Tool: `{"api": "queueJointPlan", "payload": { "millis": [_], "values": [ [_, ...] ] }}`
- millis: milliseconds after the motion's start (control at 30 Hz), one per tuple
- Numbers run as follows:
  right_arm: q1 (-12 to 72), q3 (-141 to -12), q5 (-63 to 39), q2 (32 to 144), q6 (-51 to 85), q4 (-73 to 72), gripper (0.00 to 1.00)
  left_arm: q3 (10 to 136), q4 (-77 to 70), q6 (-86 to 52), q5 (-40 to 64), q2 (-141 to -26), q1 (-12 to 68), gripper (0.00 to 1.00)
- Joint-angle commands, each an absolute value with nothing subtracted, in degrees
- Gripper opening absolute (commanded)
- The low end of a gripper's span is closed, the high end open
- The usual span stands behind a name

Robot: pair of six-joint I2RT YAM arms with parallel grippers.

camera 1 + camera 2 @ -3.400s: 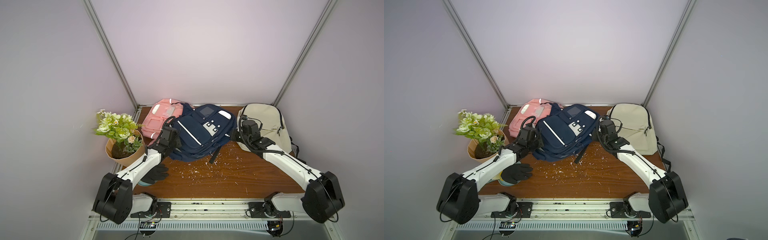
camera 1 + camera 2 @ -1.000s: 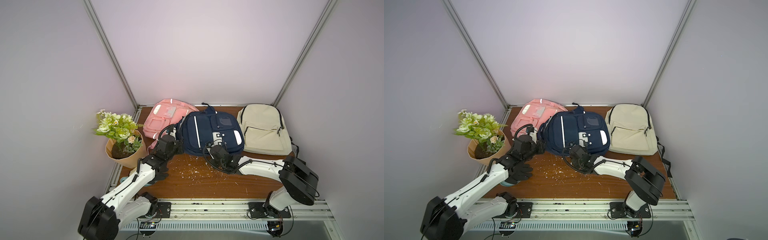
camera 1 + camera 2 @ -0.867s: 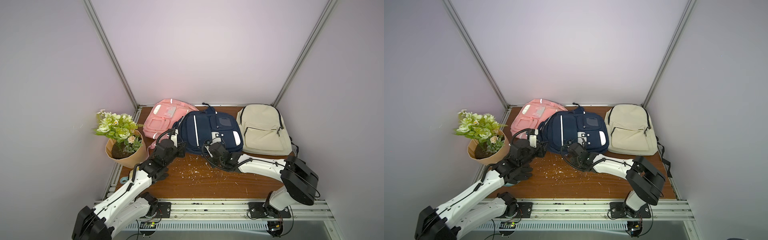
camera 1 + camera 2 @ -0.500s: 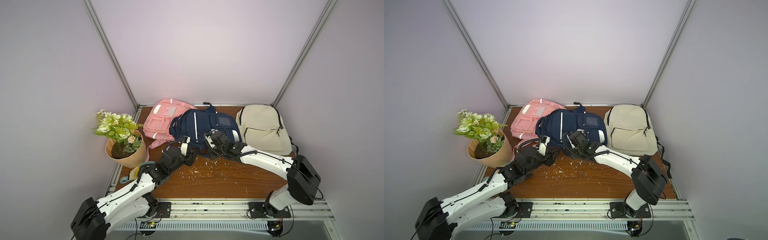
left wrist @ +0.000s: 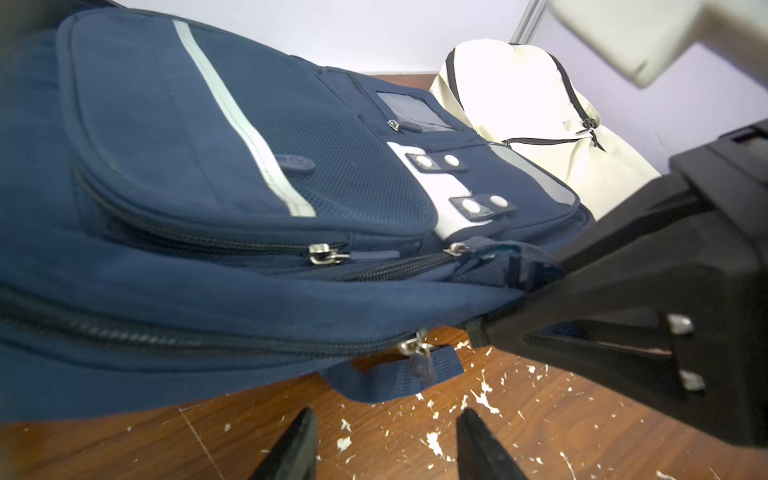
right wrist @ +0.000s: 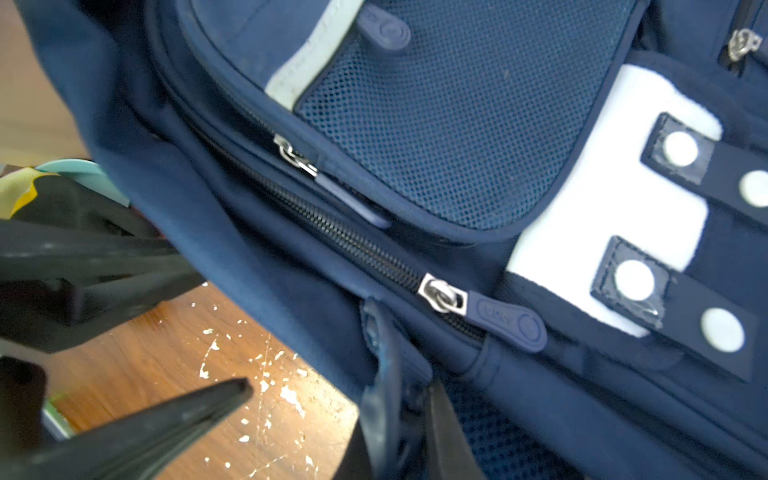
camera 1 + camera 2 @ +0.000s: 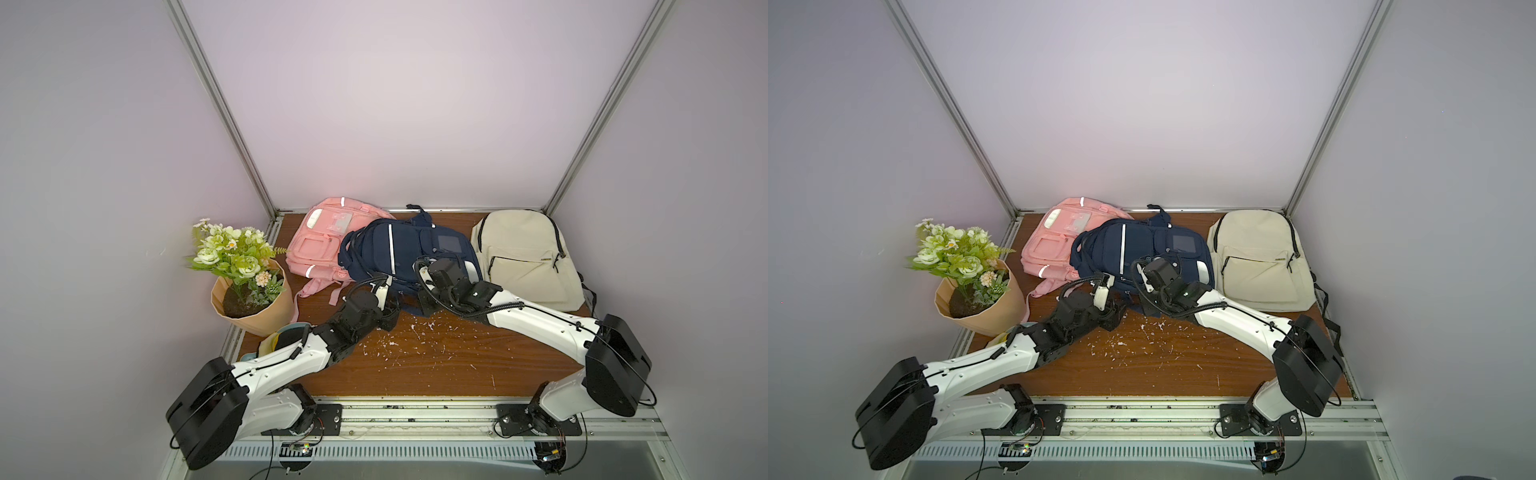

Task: Zip up the backpack
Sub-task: Zip the zipper on the backpack.

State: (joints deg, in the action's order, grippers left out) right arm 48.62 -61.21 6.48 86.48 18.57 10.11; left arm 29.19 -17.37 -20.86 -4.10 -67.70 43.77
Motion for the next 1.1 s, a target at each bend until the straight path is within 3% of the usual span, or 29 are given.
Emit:
{"api": "queueJointPlan", "payload": {
  "millis": [0,233,433,767,1067],
  "values": [
    [48.9,-63.9,2.4,83.6,20.7,4.3,0.0,31.6,-20.7,-20.3,-6.3,-69.5,44.4,0.56],
    [48.9,-63.0,1.7,83.9,21.4,3.4,0.0,32.8,-22.8,-21.3,-7.8,-74.2,44.4,0.53],
    [48.8,-62.8,1.8,83.7,21.3,3.4,0.0,34.3,-22.9,-24.2,-13.1,-77.2,44.3,0.38],
    [47.7,-60.1,2.0,83.4,22.7,2.3,0.0,31.0,-24.8,-22.4,-12.6,-74.3,44.3,0.18],
    [47.1,-61.3,2.3,84.6,23.1,2.7,0.0,29.2,-26.2,-20.2,-12.0,-74.1,44.4,0.07]
  ]
}}
